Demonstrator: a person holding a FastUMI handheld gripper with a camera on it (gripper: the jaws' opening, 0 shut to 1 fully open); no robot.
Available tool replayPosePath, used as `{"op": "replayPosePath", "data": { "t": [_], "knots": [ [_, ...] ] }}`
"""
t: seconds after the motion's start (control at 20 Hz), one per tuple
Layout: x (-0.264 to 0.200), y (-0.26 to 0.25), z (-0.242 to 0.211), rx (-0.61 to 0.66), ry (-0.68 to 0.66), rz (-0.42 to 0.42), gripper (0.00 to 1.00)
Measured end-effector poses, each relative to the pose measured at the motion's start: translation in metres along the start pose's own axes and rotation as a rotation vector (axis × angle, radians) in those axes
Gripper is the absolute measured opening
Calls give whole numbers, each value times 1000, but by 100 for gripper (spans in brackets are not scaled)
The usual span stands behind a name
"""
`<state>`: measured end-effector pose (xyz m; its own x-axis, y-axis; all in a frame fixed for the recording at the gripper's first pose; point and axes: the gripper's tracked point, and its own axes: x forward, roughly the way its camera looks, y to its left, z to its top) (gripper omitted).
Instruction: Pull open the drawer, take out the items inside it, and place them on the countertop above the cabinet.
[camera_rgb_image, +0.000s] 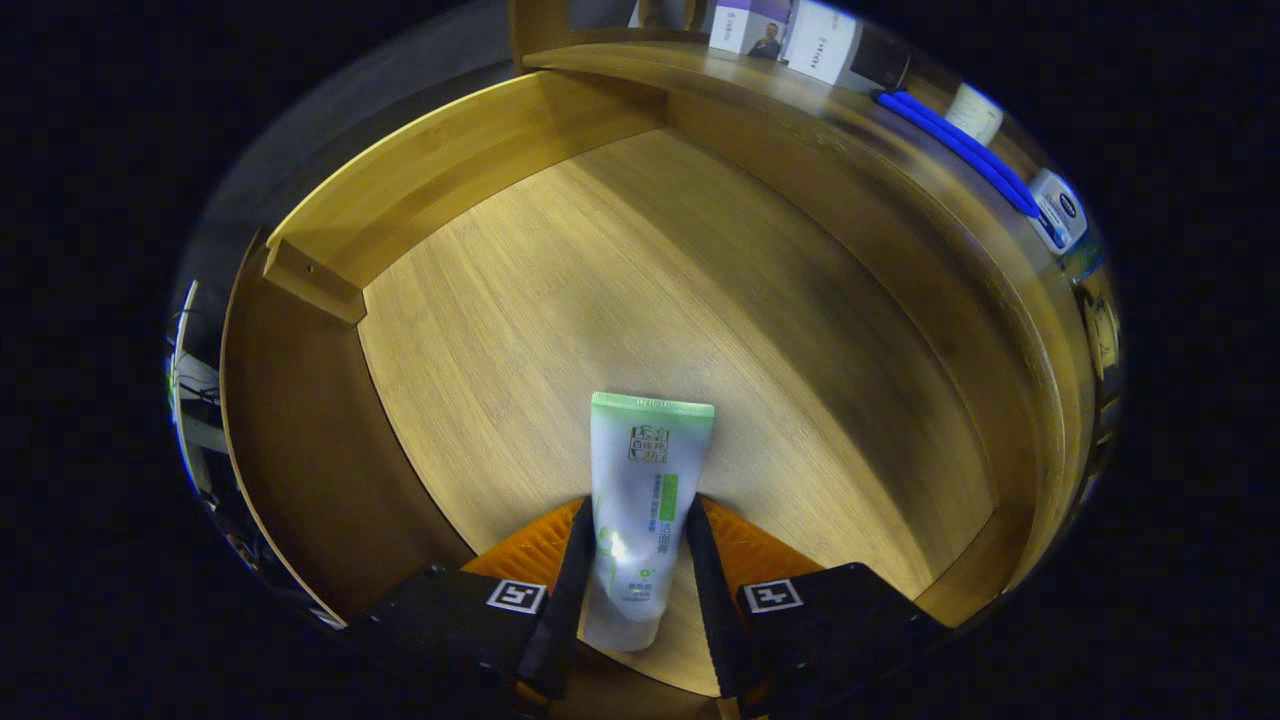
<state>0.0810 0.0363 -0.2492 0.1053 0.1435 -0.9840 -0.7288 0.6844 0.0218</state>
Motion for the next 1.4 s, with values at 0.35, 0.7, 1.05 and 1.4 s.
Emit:
{"op": "replayPosePath", "data": {
  "t": [0.35,0.7,1.05,1.4],
  "knots": [
    [-18,-16,19,-31,-104,-101,29],
    [-57,-9,36,-30,-228,-101,29],
    [-120,-38,69,36,-381,-160,29],
    [-143,-105,101,175,-439,-319,29]
  ]
}}
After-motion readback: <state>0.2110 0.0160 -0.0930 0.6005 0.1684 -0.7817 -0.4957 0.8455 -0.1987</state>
